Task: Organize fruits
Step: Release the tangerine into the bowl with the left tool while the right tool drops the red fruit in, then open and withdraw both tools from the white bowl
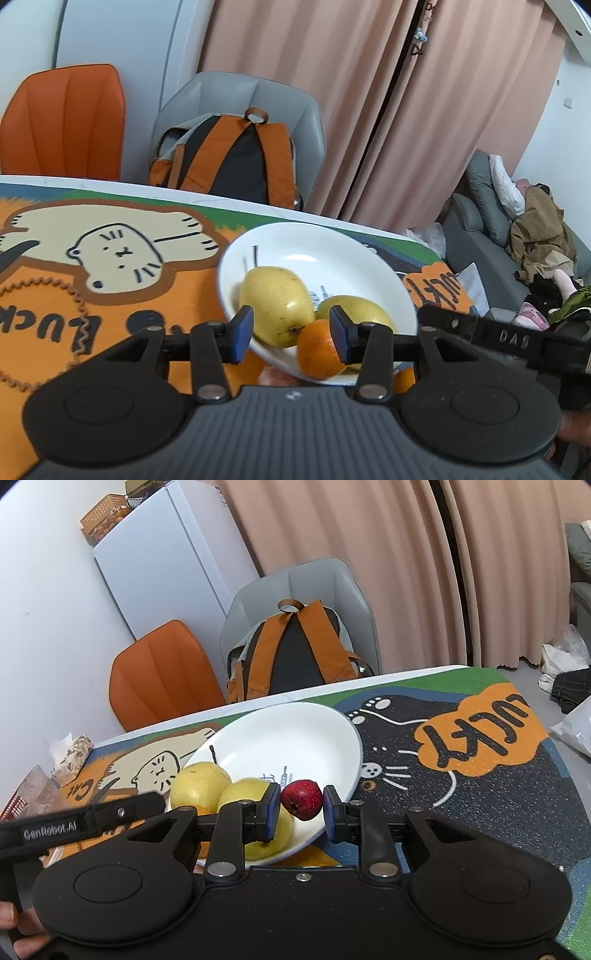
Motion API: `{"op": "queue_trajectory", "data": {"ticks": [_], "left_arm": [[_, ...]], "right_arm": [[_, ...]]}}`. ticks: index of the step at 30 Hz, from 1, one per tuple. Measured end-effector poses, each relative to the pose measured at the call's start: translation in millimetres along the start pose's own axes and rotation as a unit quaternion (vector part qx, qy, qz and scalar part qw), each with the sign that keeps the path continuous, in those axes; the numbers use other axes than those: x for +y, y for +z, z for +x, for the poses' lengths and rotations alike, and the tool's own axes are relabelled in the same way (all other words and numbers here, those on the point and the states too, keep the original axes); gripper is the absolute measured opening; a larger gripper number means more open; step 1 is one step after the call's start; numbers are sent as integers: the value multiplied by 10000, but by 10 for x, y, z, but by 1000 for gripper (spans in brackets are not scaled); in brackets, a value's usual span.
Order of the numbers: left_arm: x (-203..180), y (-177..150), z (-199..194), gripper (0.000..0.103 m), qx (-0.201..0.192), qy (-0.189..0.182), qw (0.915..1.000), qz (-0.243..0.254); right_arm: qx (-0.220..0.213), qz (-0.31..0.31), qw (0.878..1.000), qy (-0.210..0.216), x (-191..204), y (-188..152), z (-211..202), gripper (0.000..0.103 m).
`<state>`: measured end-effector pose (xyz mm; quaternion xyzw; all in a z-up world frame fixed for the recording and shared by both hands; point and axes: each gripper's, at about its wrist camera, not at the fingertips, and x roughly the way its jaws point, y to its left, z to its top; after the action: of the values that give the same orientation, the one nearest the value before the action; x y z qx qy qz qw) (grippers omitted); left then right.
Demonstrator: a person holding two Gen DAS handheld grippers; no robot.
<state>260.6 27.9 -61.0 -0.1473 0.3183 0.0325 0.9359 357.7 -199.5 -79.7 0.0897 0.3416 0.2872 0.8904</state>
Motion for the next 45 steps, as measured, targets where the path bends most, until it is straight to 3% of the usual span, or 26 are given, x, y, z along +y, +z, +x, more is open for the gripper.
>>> {"op": "queue_trajectory", "data": {"ticks": [5,15,20,23,26,45], "left_arm": [[122,-34,-78,46,37,129,9999,-94],[236,-152,-198,78,99,264,9994,-180],[239,-211,-250,82,132,287,9993,-183],[222,-253,-288,85,124,307,9993,-167],[199,-309,-322,87,121,325,9993,-148],[88,-645,-421,89,347,478,9981,-194]], "right_arm": [[-69,75,9999,39,38,74,20,31],[4,292,9996,19,13,-62,-47,31],[18,317,9995,-1,-4,-137,-129,33],[-4,335,9994,-41,-30,-192,-183,38],[-43,371,9992,-114,-69,-270,-260,50],[108,242,9996,-58,-85,-653,-566,64]]}}
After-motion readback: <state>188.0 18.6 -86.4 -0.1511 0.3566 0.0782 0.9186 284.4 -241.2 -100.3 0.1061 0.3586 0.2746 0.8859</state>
